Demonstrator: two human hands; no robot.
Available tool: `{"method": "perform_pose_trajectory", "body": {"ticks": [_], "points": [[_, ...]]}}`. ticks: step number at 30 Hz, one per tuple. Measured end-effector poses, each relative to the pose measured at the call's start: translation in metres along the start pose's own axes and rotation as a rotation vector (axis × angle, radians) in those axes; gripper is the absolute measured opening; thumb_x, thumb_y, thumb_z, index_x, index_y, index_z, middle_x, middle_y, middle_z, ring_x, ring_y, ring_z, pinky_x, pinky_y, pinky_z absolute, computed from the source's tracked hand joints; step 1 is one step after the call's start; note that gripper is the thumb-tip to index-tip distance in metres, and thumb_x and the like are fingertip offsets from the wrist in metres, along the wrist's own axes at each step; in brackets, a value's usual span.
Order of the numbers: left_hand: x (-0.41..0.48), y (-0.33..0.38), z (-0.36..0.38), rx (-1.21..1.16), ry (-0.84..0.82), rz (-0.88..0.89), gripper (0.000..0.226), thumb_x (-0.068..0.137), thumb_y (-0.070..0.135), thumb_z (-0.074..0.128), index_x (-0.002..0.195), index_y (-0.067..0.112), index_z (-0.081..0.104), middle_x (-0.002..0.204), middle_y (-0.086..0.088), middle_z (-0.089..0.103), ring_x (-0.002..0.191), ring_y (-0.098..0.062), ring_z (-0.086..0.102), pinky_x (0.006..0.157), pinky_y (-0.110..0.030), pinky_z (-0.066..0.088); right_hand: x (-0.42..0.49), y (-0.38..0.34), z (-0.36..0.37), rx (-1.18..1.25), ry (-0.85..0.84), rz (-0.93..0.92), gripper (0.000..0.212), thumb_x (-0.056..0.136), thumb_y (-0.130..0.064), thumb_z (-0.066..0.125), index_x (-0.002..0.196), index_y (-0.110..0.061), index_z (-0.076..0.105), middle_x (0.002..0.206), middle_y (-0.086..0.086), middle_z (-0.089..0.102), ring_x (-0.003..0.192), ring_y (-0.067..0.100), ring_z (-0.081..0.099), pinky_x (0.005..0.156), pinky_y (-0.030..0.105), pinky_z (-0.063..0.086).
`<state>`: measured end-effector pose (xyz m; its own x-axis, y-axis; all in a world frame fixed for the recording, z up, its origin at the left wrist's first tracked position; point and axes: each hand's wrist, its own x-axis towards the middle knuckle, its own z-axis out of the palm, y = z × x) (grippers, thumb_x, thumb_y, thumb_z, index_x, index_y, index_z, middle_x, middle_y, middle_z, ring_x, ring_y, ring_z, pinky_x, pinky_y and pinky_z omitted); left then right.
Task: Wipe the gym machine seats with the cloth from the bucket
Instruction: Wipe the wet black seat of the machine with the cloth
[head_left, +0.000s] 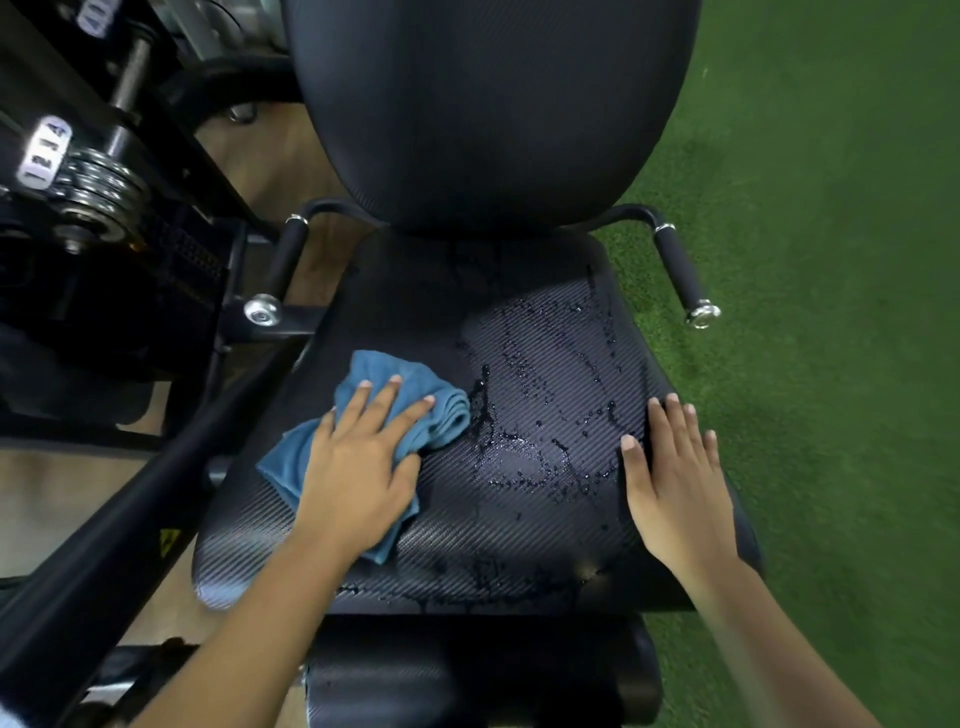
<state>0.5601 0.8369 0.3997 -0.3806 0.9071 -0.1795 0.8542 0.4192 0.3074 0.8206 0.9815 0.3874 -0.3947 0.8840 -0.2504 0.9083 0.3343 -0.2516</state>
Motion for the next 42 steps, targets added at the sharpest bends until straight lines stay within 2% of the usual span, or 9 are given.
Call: {"method": "perform_pose_trajectory", "body": {"ticks": [7, 13, 19, 24, 27, 32, 35, 38, 42], "points": [[0.017, -0.024, -0.008, 0.045, 0.04, -0.247, 0.063, 0.078, 0.042, 0.028, 0.136, 0.03, 0.05, 0.149, -0.007, 0.037, 0.139, -0.032, 0.028, 0.106, -0.055, 0.027, 0.0, -0.002, 0.0, -0.002, -0.012, -0.003, 0.071, 0.094, -0.053, 0.008, 0.151, -0.012, 0.014, 0.159, 0.003, 0.005, 0.146, 0.015, -0.004, 0.117, 0.033, -0.004], [-0.015, -0.008, -0.003, 0.024, -0.006, -0.011, 0.059, 0.083, 0.046, 0.028, 0.138, 0.034, 0.046, 0.15, -0.001, 0.036, 0.141, -0.028, 0.027, 0.106, -0.053, 0.03, 0.0, -0.019, -0.006, 0.032, -0.014, -0.007, 0.065, 0.098, -0.049, 0.013, 0.152, -0.012, 0.012, 0.159, 0.004, 0.003, 0.146, 0.016, -0.006, 0.119, 0.038, -0.003], [0.003, -0.024, -0.008, 0.066, 0.021, -0.311, 0.062, 0.082, 0.05, 0.024, 0.139, 0.035, 0.043, 0.152, -0.002, 0.032, 0.142, -0.029, 0.023, 0.108, -0.052, 0.024, -0.008, -0.073, -0.002, 0.051, -0.027, -0.218, 0.068, 0.096, -0.052, 0.013, 0.151, -0.012, 0.017, 0.159, 0.004, 0.008, 0.146, 0.017, -0.002, 0.118, 0.035, -0.002], [-0.029, -0.009, 0.002, 0.081, 0.057, -0.094, 0.053, 0.089, 0.051, 0.03, 0.135, 0.032, 0.05, 0.146, -0.005, 0.043, 0.137, -0.031, 0.034, 0.101, -0.053, 0.035, -0.015, -0.103, 0.012, 0.024, -0.092, -0.342, 0.074, 0.09, -0.053, 0.002, 0.152, -0.013, 0.014, 0.159, 0.003, 0.005, 0.146, 0.015, -0.005, 0.118, 0.032, -0.005], [-0.045, -0.035, -0.008, 0.045, 0.095, -0.136, 0.054, 0.088, 0.056, 0.032, 0.132, 0.032, 0.053, 0.145, -0.004, 0.044, 0.136, -0.031, 0.036, 0.099, -0.053, 0.039, -0.019, -0.109, 0.016, 0.005, -0.115, -0.381, 0.076, 0.088, -0.053, -0.002, 0.152, -0.013, 0.012, 0.159, 0.003, 0.003, 0.146, 0.014, -0.006, 0.116, 0.03, -0.008], [-0.019, -0.013, -0.014, 0.033, 0.013, -0.383, 0.079, 0.073, 0.083, 0.009, 0.139, 0.048, 0.036, 0.156, 0.005, 0.023, 0.145, -0.024, 0.01, 0.111, -0.05, 0.013, -0.024, -0.113, 0.019, -0.002, -0.131, -0.405, 0.075, 0.088, -0.052, -0.002, 0.152, -0.014, 0.01, 0.16, 0.002, 0.002, 0.145, 0.012, -0.009, 0.114, 0.027, -0.013], [-0.028, -0.001, -0.005, -0.01, 0.108, -0.349, 0.064, 0.087, 0.067, 0.003, 0.136, 0.049, 0.04, 0.153, 0.006, 0.031, 0.144, -0.022, 0.015, 0.113, -0.049, 0.014, -0.028, -0.114, 0.019, 0.013, -0.132, -0.406, 0.075, 0.089, -0.052, -0.001, 0.152, -0.014, 0.012, 0.159, 0.002, 0.003, 0.145, 0.012, -0.007, 0.114, 0.027, -0.012], [-0.039, -0.013, -0.001, 0.026, 0.194, -0.36, 0.053, 0.094, 0.054, 0.015, 0.132, 0.043, 0.05, 0.146, 0.004, 0.043, 0.14, -0.024, 0.027, 0.108, -0.051, 0.024, -0.031, -0.112, 0.018, 0.025, -0.14, -0.405, 0.075, 0.089, -0.052, -0.001, 0.152, -0.014, 0.012, 0.159, 0.001, 0.002, 0.145, 0.011, -0.009, 0.115, 0.028, -0.012], [-0.011, -0.017, -0.008, 0.036, 0.101, -0.504, 0.055, 0.09, 0.053, 0.017, 0.136, 0.042, 0.045, 0.151, 0.003, 0.035, 0.141, -0.027, 0.023, 0.107, -0.052, 0.022, -0.031, -0.11, 0.015, 0.022, -0.134, -0.41, 0.073, 0.089, -0.052, -0.001, 0.152, -0.015, 0.011, 0.159, 0.0, 0.001, 0.144, 0.01, -0.011, 0.115, 0.027, -0.012]]}}
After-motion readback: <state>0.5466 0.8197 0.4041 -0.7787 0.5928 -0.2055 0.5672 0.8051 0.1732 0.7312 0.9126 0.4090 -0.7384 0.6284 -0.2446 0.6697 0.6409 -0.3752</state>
